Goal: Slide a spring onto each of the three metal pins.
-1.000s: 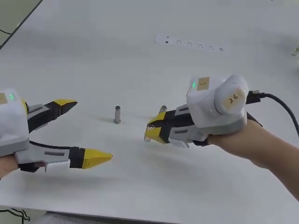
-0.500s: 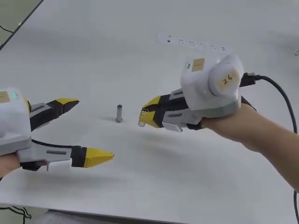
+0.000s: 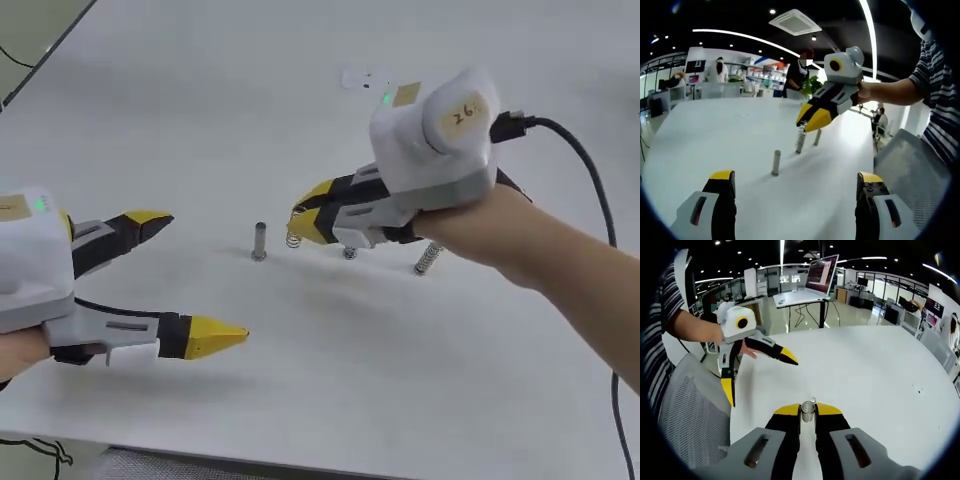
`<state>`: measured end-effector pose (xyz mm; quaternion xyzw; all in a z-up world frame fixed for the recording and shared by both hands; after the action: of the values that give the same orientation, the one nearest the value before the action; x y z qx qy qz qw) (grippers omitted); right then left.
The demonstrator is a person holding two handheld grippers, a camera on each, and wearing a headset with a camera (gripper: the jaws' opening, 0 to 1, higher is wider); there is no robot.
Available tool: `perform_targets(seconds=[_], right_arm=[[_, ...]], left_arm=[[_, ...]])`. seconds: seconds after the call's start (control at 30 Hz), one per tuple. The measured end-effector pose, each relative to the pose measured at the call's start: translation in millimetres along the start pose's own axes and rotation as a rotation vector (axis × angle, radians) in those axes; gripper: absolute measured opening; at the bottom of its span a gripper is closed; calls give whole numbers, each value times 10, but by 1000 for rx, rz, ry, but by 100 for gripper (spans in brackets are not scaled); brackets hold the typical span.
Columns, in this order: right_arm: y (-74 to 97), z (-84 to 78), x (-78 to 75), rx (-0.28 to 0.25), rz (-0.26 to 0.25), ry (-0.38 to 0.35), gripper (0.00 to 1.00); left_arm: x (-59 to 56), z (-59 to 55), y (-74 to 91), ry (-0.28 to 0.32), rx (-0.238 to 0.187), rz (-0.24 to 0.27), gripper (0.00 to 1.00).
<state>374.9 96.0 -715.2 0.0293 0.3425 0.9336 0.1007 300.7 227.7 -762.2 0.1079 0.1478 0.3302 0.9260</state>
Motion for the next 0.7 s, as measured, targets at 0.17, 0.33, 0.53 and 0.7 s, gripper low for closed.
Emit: perform_targets(seconds=[0.17,0.33,0.53,0.7], right_arm=[[-43,52,-29,11,3,-21,8],[-99,116,-46,11,7,-25,8],[-168,177,-69,3,5,-18,8],[-218,203,-94,-7,3,-17,8]], left_arm=[[2,8,-3,-1,-1,1,98],[13,12,-4,1,-3,5,98],[9,32,-8,3,-10,6,98],[4,49,-18,1,-17,7,98]])
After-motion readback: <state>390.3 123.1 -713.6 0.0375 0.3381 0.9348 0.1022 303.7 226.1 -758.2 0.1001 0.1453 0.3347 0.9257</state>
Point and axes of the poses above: the centre of the closed fingertips' face, and the gripper's own axes: y roughly backward along the fingers, x roughly to its left, z roughly out of its top, the point moved 6 cm from there along y, roughly backward along the fingers, and after that the axes turned 2 degrees about -z, right-handed, at the moved point
